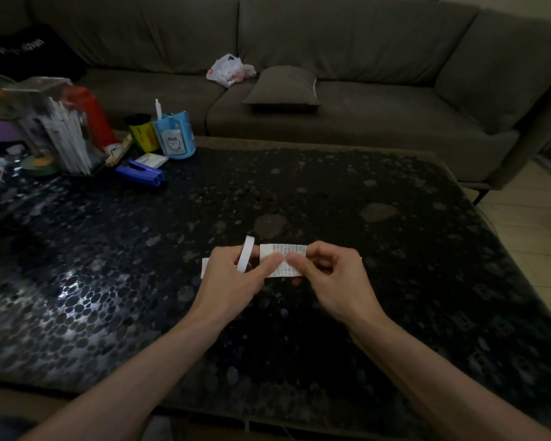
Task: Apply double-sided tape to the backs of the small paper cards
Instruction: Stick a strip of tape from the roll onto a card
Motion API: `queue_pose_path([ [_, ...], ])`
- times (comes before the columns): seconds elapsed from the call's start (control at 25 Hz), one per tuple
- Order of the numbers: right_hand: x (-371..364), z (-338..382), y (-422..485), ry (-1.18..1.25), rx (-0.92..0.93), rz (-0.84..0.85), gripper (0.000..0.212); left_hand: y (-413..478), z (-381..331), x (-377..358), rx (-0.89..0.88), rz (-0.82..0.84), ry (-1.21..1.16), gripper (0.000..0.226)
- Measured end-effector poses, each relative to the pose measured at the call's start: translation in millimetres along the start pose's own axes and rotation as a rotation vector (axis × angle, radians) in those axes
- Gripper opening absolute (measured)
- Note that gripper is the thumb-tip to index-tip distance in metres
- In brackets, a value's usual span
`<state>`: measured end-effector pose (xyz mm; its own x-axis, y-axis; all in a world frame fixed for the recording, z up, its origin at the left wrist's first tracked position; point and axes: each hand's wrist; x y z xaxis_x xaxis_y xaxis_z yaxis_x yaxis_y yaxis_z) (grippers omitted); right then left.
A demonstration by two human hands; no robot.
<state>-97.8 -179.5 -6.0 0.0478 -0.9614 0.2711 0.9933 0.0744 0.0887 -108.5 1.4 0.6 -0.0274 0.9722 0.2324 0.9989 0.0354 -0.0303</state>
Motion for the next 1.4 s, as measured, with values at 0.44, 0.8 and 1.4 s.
queue_pose_path([
  [0.44,0,5,-2,0.026,0.021,0.001,0.007,0,-3,0,0.001,-0.012,-0.005,0.02],
  [0.8,1,1,3,0.106,-0.069,0.015,0.009,8,4,2,0.008,-0.061,0.004,0.007],
  [1.4,-41,-17,45,0.131,-0.309,-0.111,0.004,19,47,95,0.131,0.007,0.056,0.029],
])
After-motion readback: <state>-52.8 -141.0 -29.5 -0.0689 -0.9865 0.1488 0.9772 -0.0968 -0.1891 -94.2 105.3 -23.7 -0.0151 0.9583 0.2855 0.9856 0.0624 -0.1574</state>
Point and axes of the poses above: each hand's wrist, its own y-axis towards the middle knuckle, its own x-axis out of the back of the hand, z = x × y, and after that the axes turned 5 degrees about x, right-handed
